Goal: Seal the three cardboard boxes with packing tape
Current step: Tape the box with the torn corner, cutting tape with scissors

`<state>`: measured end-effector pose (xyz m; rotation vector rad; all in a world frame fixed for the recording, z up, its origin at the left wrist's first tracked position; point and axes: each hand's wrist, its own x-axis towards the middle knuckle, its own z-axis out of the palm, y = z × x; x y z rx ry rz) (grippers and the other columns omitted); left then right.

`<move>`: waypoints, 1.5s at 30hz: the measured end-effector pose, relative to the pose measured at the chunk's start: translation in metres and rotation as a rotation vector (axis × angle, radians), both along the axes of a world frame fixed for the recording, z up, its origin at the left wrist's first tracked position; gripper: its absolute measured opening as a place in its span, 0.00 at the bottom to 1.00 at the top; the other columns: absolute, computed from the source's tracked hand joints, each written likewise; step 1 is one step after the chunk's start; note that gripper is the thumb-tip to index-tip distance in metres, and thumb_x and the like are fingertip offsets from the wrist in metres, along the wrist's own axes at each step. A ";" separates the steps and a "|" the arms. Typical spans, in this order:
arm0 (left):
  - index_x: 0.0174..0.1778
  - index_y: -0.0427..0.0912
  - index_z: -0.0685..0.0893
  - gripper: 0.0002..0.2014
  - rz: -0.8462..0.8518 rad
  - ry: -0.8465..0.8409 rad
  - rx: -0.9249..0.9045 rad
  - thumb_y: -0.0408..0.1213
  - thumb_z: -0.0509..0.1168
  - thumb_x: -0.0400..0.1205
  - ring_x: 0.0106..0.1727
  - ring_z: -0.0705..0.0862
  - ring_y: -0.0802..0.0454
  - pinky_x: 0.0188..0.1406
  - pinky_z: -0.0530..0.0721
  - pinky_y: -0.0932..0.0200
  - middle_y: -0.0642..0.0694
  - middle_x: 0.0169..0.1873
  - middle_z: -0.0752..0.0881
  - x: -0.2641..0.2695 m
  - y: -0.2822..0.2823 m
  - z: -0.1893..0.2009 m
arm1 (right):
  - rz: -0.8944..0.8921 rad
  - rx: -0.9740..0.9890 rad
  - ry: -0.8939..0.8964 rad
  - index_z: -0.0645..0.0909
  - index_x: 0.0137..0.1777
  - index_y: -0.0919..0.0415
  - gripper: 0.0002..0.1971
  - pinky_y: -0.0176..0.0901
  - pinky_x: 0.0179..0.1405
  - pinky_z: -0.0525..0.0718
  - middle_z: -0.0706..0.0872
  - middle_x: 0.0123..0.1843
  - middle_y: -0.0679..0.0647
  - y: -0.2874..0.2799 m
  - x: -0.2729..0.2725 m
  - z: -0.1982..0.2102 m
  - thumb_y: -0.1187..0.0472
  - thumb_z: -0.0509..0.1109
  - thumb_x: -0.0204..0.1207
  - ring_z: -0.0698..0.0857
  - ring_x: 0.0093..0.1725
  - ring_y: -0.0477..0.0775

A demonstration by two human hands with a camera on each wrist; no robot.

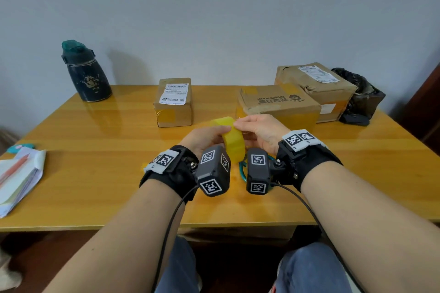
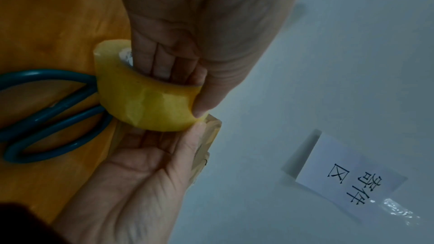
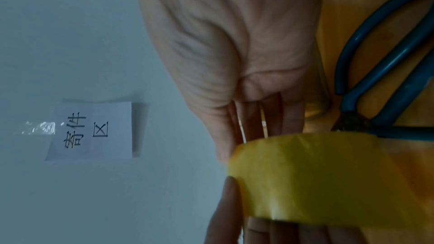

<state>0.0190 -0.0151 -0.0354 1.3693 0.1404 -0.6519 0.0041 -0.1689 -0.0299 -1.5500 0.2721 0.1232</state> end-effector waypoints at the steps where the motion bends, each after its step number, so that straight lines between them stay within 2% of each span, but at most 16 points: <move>1: 0.48 0.34 0.83 0.07 -0.012 0.000 -0.013 0.33 0.71 0.79 0.46 0.87 0.40 0.51 0.86 0.48 0.34 0.47 0.89 -0.001 -0.001 -0.001 | -0.028 0.028 0.007 0.82 0.45 0.62 0.02 0.61 0.59 0.84 0.86 0.45 0.60 0.000 -0.001 -0.001 0.65 0.73 0.76 0.85 0.45 0.58; 3: 0.45 0.37 0.80 0.07 -0.023 -0.040 -0.022 0.27 0.72 0.77 0.50 0.86 0.39 0.54 0.86 0.47 0.30 0.50 0.88 -0.002 -0.002 -0.006 | -0.073 0.067 0.020 0.82 0.44 0.62 0.03 0.66 0.61 0.83 0.86 0.45 0.60 -0.001 -0.002 -0.003 0.63 0.73 0.77 0.84 0.46 0.61; 6: 0.36 0.41 0.76 0.13 -0.028 -0.097 -0.043 0.22 0.72 0.75 0.41 0.87 0.42 0.46 0.87 0.52 0.37 0.36 0.87 -0.006 -0.001 -0.014 | -0.082 0.118 0.022 0.84 0.46 0.62 0.03 0.68 0.57 0.84 0.87 0.48 0.62 -0.001 -0.008 -0.004 0.64 0.75 0.75 0.85 0.48 0.62; 11: 0.48 0.41 0.83 0.09 -0.045 -0.217 -0.071 0.22 0.66 0.80 0.34 0.90 0.56 0.34 0.87 0.66 0.47 0.35 0.91 -0.020 0.000 -0.022 | -0.057 0.235 0.009 0.82 0.54 0.63 0.09 0.47 0.35 0.89 0.88 0.46 0.60 -0.001 -0.018 -0.011 0.70 0.72 0.75 0.87 0.41 0.56; 16: 0.56 0.35 0.84 0.08 -0.047 -0.186 -0.151 0.28 0.65 0.82 0.52 0.86 0.47 0.52 0.88 0.61 0.38 0.50 0.87 -0.023 0.000 -0.026 | -0.074 0.340 0.002 0.82 0.58 0.63 0.13 0.56 0.34 0.88 0.89 0.49 0.63 0.001 -0.025 -0.017 0.69 0.74 0.73 0.88 0.42 0.61; 19: 0.49 0.36 0.85 0.05 0.025 -0.132 -0.171 0.33 0.65 0.84 0.47 0.85 0.48 0.52 0.88 0.59 0.39 0.45 0.86 -0.024 -0.001 -0.029 | -0.049 0.350 -0.009 0.83 0.53 0.60 0.08 0.54 0.36 0.89 0.90 0.47 0.61 0.001 -0.027 -0.021 0.70 0.71 0.76 0.90 0.42 0.59; 22: 0.40 0.37 0.84 0.08 0.071 -0.106 -0.195 0.32 0.64 0.84 0.46 0.84 0.48 0.57 0.86 0.53 0.41 0.40 0.84 -0.027 -0.001 -0.036 | 0.001 0.366 -0.022 0.84 0.53 0.58 0.10 0.48 0.34 0.89 0.90 0.47 0.58 -0.001 -0.029 -0.023 0.72 0.66 0.80 0.91 0.41 0.54; 25: 0.37 0.38 0.85 0.09 0.060 -0.107 -0.215 0.33 0.66 0.82 0.47 0.85 0.48 0.58 0.86 0.53 0.41 0.40 0.85 -0.028 -0.001 -0.040 | 0.034 0.349 -0.052 0.83 0.57 0.58 0.12 0.53 0.46 0.89 0.90 0.52 0.60 0.001 -0.032 -0.025 0.69 0.70 0.76 0.90 0.48 0.57; 27: 0.32 0.40 0.88 0.11 0.043 -0.107 -0.228 0.32 0.67 0.81 0.44 0.87 0.50 0.55 0.87 0.54 0.42 0.37 0.88 -0.029 -0.002 -0.040 | 0.046 0.308 -0.074 0.83 0.63 0.59 0.23 0.60 0.61 0.84 0.89 0.57 0.62 0.003 -0.032 -0.026 0.64 0.78 0.65 0.88 0.57 0.62; 29: 0.33 0.38 0.88 0.10 0.031 -0.087 -0.245 0.30 0.67 0.80 0.42 0.89 0.49 0.55 0.88 0.52 0.41 0.36 0.89 -0.029 -0.002 -0.040 | 0.062 0.286 -0.084 0.83 0.64 0.60 0.28 0.60 0.64 0.82 0.88 0.59 0.62 0.001 -0.033 -0.027 0.64 0.79 0.60 0.87 0.59 0.63; 31: 0.39 0.34 0.86 0.06 0.044 -0.038 -0.287 0.32 0.67 0.80 0.44 0.90 0.45 0.56 0.87 0.49 0.37 0.39 0.89 -0.030 -0.002 -0.038 | 0.093 0.259 -0.098 0.83 0.63 0.59 0.25 0.53 0.59 0.85 0.89 0.59 0.60 -0.005 -0.034 -0.028 0.69 0.77 0.64 0.88 0.58 0.59; 33: 0.44 0.32 0.85 0.09 0.088 0.034 -0.342 0.37 0.68 0.80 0.44 0.91 0.43 0.55 0.87 0.47 0.35 0.41 0.90 -0.029 -0.002 -0.035 | 0.133 0.228 -0.114 0.83 0.63 0.56 0.23 0.47 0.55 0.85 0.89 0.59 0.57 -0.009 -0.035 -0.029 0.73 0.73 0.68 0.88 0.58 0.55; 36: 0.47 0.32 0.83 0.08 0.114 0.079 -0.359 0.35 0.66 0.81 0.43 0.91 0.43 0.52 0.88 0.48 0.34 0.42 0.90 -0.029 -0.005 -0.034 | 0.185 0.177 -0.132 0.83 0.62 0.54 0.23 0.41 0.51 0.86 0.89 0.58 0.54 -0.012 -0.037 -0.032 0.78 0.70 0.71 0.88 0.55 0.50; 39: 0.48 0.31 0.82 0.07 0.107 0.101 -0.353 0.33 0.64 0.83 0.41 0.91 0.44 0.52 0.88 0.47 0.35 0.39 0.91 -0.028 -0.006 -0.034 | 0.189 0.139 -0.128 0.83 0.58 0.52 0.22 0.44 0.52 0.87 0.90 0.55 0.52 -0.015 -0.038 -0.031 0.78 0.70 0.72 0.89 0.53 0.49; 42: 0.47 0.30 0.82 0.08 0.147 0.123 -0.391 0.33 0.63 0.84 0.38 0.91 0.43 0.58 0.84 0.44 0.34 0.37 0.91 -0.028 -0.010 -0.036 | 0.140 0.052 -0.097 0.84 0.55 0.56 0.13 0.50 0.54 0.84 0.90 0.53 0.58 -0.011 -0.037 -0.030 0.70 0.73 0.73 0.88 0.51 0.55; 45: 0.45 0.30 0.82 0.06 0.159 0.149 -0.405 0.31 0.64 0.83 0.38 0.91 0.41 0.50 0.88 0.44 0.33 0.37 0.90 -0.028 -0.012 -0.039 | 0.117 -0.019 -0.062 0.84 0.50 0.60 0.06 0.52 0.49 0.82 0.88 0.47 0.61 -0.006 -0.037 -0.032 0.65 0.73 0.74 0.85 0.46 0.57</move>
